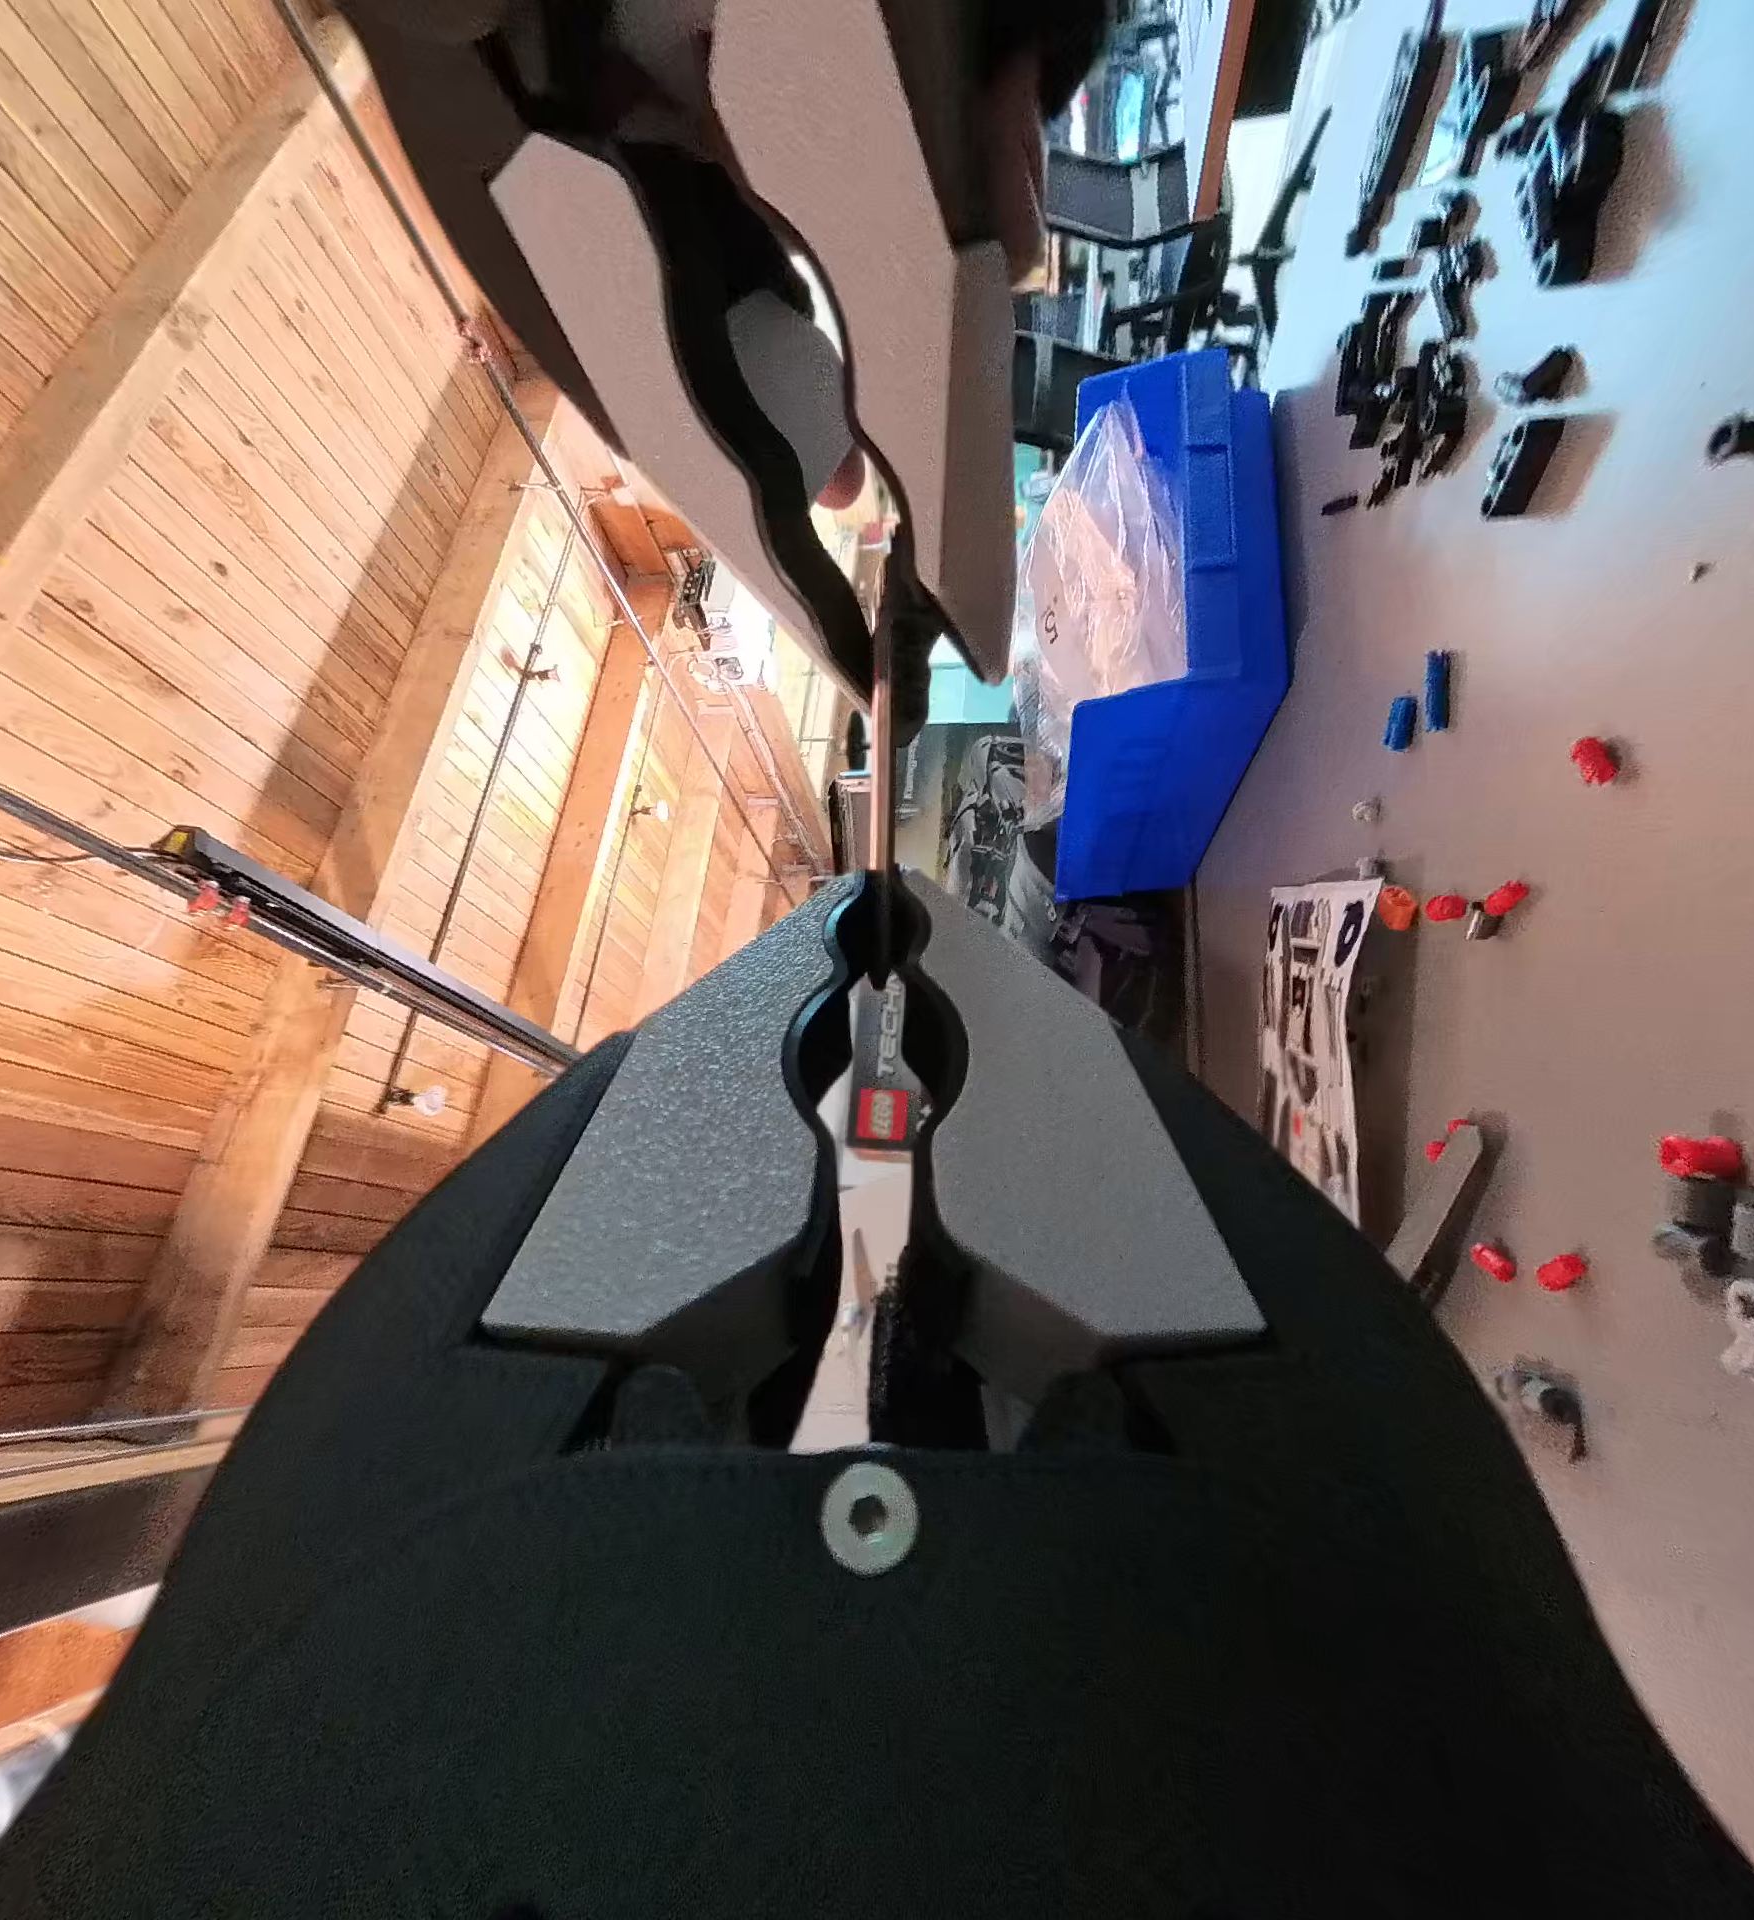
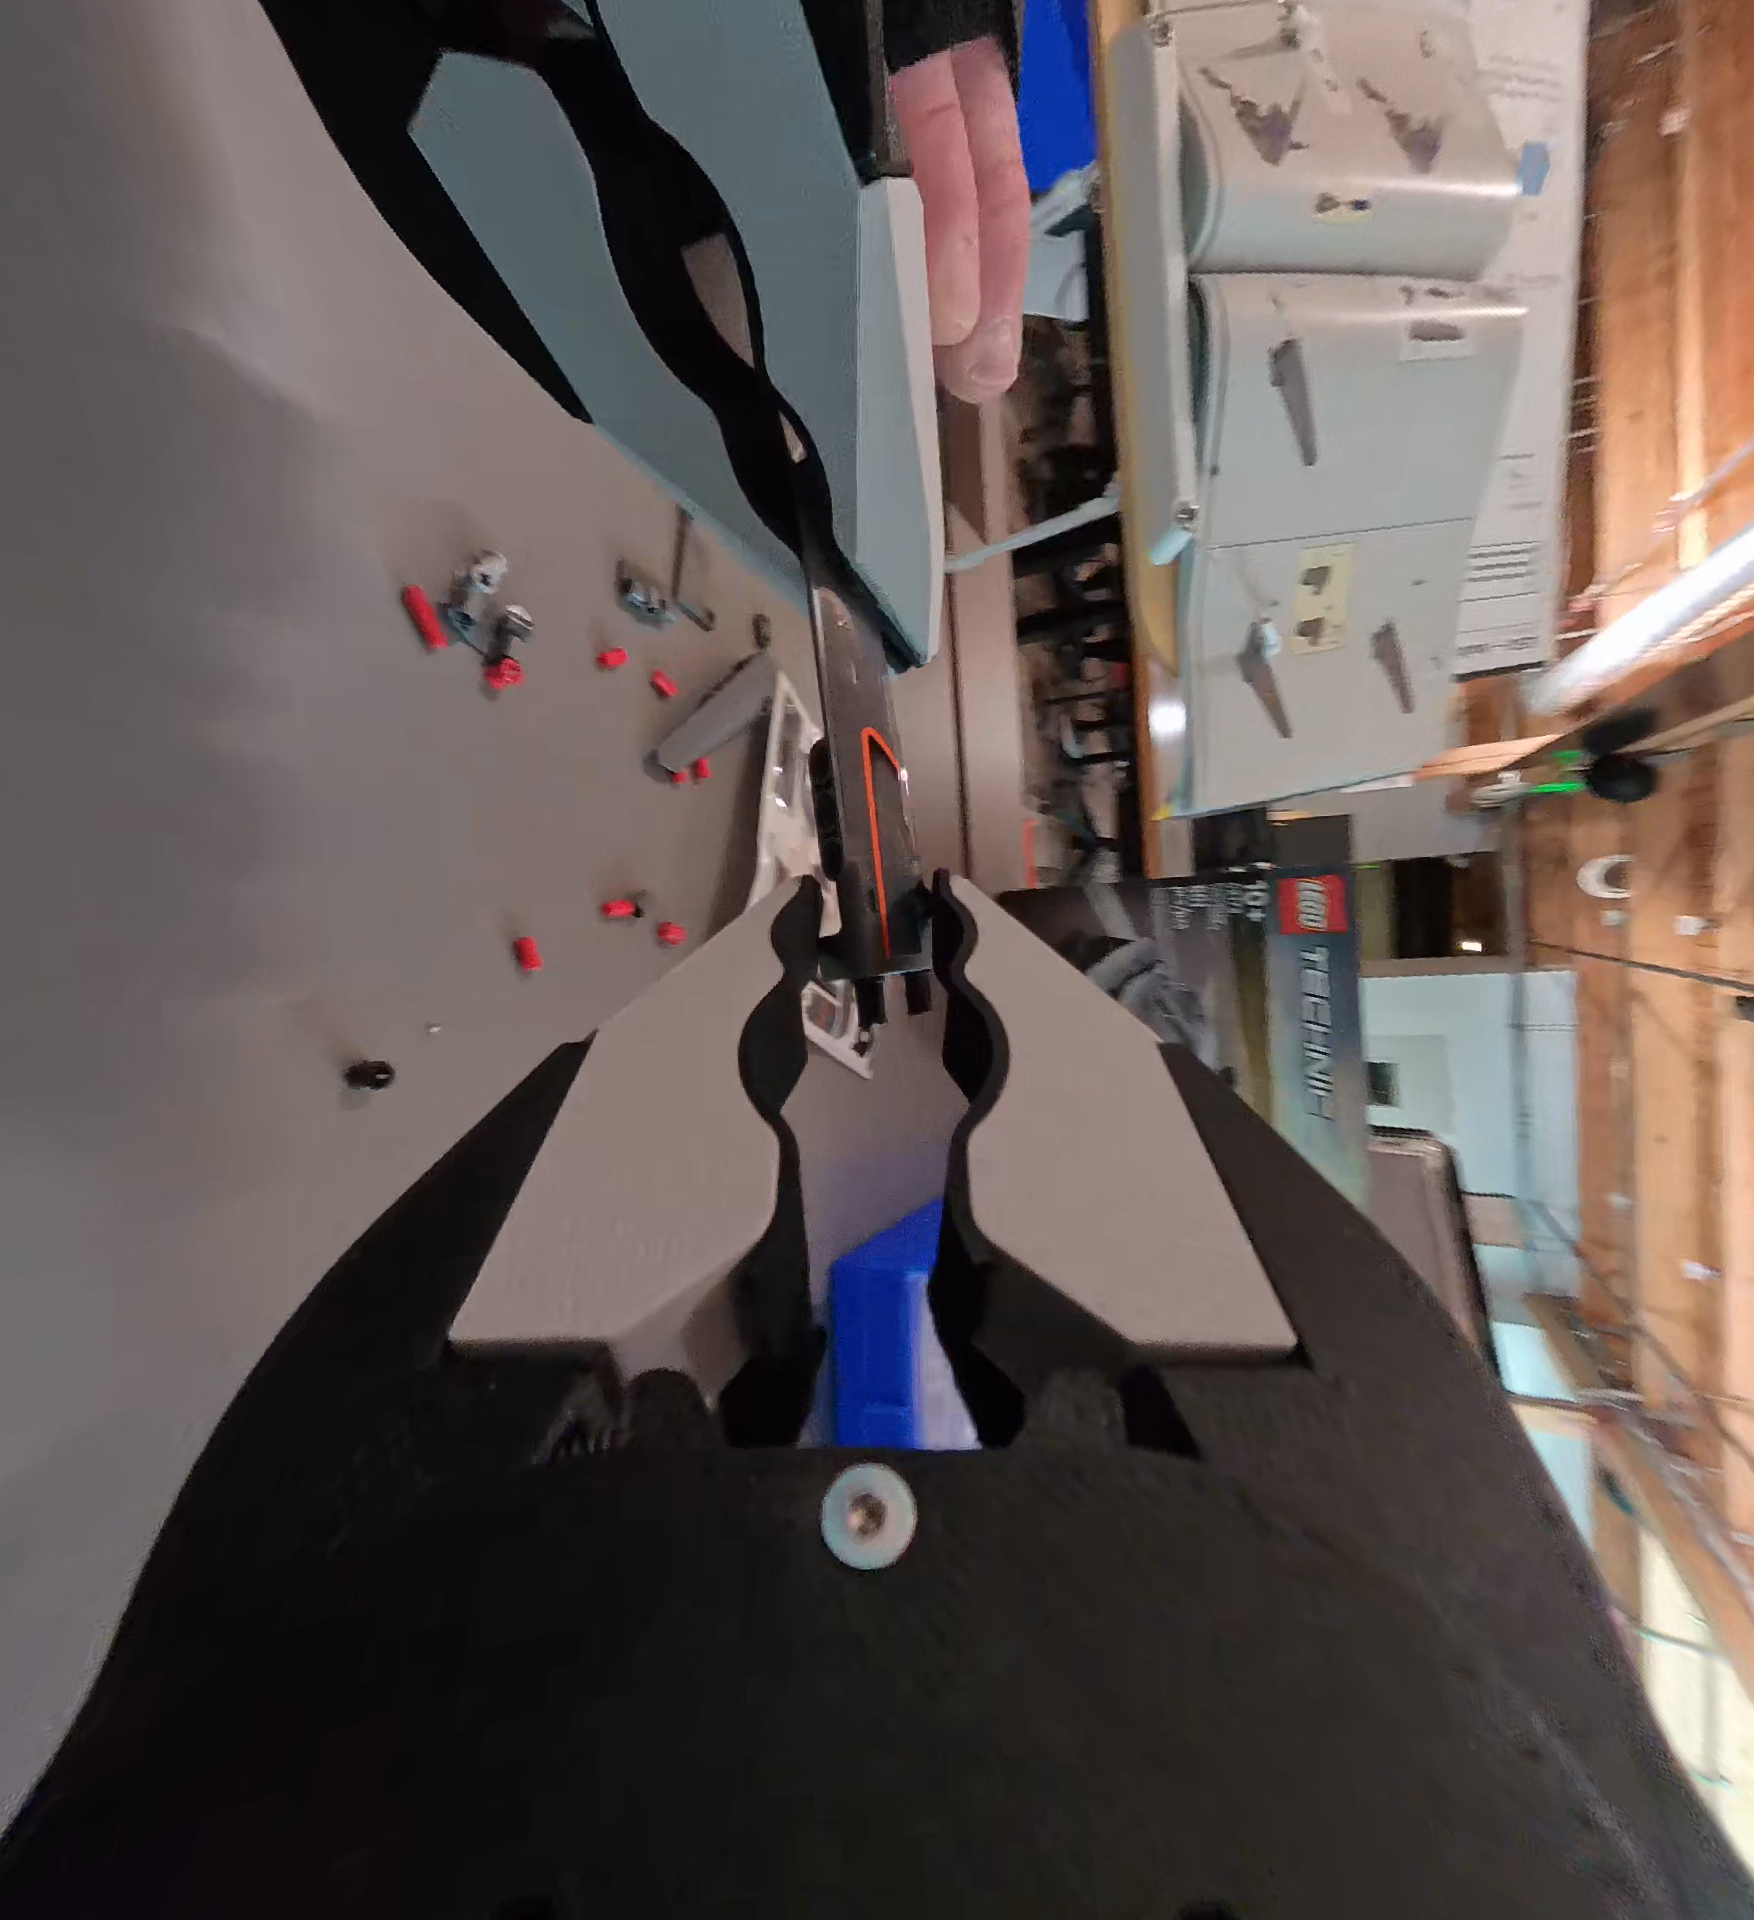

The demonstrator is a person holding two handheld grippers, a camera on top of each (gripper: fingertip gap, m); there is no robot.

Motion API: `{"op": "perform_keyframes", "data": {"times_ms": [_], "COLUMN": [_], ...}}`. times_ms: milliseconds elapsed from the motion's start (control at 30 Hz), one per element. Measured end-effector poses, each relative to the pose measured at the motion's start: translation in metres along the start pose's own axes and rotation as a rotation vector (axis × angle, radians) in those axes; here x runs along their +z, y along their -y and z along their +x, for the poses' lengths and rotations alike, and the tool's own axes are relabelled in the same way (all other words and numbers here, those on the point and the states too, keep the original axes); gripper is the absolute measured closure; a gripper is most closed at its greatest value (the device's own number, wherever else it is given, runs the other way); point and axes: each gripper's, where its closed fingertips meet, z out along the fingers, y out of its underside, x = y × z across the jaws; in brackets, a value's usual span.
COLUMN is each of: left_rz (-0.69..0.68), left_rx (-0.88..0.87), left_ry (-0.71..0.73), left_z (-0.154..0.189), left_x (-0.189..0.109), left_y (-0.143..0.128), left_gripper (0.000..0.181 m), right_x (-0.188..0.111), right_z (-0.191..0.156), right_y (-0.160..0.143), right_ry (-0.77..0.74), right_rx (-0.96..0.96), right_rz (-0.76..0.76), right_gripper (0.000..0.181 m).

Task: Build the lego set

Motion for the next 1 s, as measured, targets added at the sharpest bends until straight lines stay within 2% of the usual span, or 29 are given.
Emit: {"op": "perform_keyframes", "data": {"times_ms": [33,100,200,367,633,767,1000], "left_rz": [0.008,-0.012,0.004,0.125,0.171,0.265,0.333], "left_rx": [-0.031,-0.100,-0.313,-0.738,-1.160,-1.398,-1.510], "left_ry": [0.002,-0.008,-0.093,-0.282,-0.481,-0.569,-0.652], "left_z": [-0.002,-0.005,-0.005,-0.011,-0.004,-0.013,-0.012], "left_x": [0.000,0.002,0.002,-0.003,-0.004,-0.009,-0.013], "left_y": [0.001,-0.005,-0.013,0.000,-0.001,0.002,0.009], "left_gripper": [0.181,0.164,0.141,0.131,0.145,0.173,0.179], "right_x": [0.000,-0.002,-0.006,-0.010,-0.009,-0.009,-0.011], "right_z": [0.004,0.015,0.029,0.037,0.036,0.033,0.032], "right_y": [-0.001,-0.007,-0.011,-0.009,0.002,0.009,0.010], "right_ry": [-0.047,-0.160,-0.300,-0.436,-0.498,-0.518,-0.547], "right_rx": [-0.020,-0.077,-0.171,-0.294,-0.348,-0.366,-0.370], "right_rz": [-0.007,-0.038,-0.075,-0.091,-0.050,-0.023,-0.011], "right_gripper": [0.163,0.163,0.163,0.164,0.164,0.164,0.164]}}
